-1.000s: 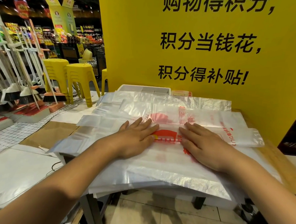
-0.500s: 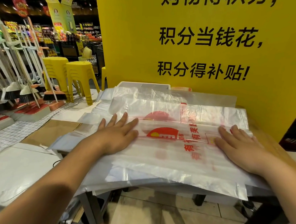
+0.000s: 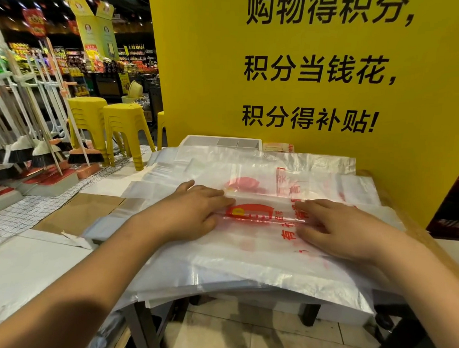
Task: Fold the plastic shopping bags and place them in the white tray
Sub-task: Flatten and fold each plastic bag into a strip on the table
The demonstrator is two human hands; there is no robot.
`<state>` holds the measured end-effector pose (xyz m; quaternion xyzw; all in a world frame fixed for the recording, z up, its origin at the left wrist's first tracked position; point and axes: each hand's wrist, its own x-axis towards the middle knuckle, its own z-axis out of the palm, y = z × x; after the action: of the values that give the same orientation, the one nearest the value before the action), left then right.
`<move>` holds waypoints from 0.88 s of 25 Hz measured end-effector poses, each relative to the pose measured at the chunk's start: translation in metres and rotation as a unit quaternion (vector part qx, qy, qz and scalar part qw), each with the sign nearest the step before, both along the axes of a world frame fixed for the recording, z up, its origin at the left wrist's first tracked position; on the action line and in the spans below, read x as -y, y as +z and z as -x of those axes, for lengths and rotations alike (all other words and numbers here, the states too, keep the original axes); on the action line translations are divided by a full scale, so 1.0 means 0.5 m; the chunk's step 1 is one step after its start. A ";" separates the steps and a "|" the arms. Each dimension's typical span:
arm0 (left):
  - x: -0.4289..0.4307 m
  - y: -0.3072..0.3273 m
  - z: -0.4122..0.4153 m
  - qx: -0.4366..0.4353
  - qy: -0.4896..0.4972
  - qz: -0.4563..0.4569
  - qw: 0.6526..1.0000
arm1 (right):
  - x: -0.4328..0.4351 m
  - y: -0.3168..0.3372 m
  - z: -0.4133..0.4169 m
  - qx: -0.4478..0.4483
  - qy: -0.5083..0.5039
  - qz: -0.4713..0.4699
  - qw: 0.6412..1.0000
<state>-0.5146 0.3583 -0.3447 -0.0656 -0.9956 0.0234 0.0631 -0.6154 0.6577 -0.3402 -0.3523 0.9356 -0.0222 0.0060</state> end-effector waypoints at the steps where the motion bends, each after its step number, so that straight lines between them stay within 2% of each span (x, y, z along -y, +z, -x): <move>1: 0.002 0.000 0.003 -0.017 -0.010 0.006 1.000 | 0.006 0.003 -0.001 -0.027 -0.003 -0.015 1.000; 5: -0.003 -0.003 0.019 -0.113 -0.018 0.022 0.993 | 0.037 0.007 -0.005 -0.168 -0.001 -0.019 0.986; 7: -0.009 0.002 0.001 -0.162 -0.016 0.028 0.986 | 0.033 0.010 -0.022 -0.190 0.001 0.021 0.982; 9: -0.006 0.010 -0.044 -0.184 -0.052 0.029 0.981 | 0.012 0.014 -0.054 -0.170 0.024 0.074 0.982; 10: -0.004 0.015 -0.071 -0.161 -0.065 0.025 0.985 | -0.001 0.015 -0.073 -0.154 0.036 0.079 0.984; 12: -0.004 0.024 -0.117 -0.039 -0.039 0.027 0.998 | -0.021 0.009 -0.101 -0.116 0.053 0.069 0.989; 14: 0.003 0.028 -0.135 0.063 0.013 0.048 0.997 | -0.030 0.001 -0.116 -0.079 0.051 0.051 0.994; 16: 0.021 0.035 -0.138 0.107 0.092 0.022 0.990 | -0.031 -0.004 -0.125 -0.056 0.042 0.055 0.996; 18: 0.045 0.044 -0.136 0.095 0.188 -0.007 0.978 | -0.031 -0.007 -0.130 -0.054 0.034 0.067 0.996; 20: 0.052 0.047 -0.138 0.047 0.264 0.007 0.963 | -0.030 -0.013 -0.135 -0.057 0.027 0.065 0.996; 22: 0.026 0.040 -0.140 -0.017 0.240 0.025 0.970 | -0.028 -0.019 -0.137 -0.064 0.021 0.062 0.996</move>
<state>-0.4444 0.3453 -0.3247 0.1743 -0.9801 0.0634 0.0711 -0.5470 0.6716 -0.3495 -0.3719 0.9234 -0.0580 -0.0751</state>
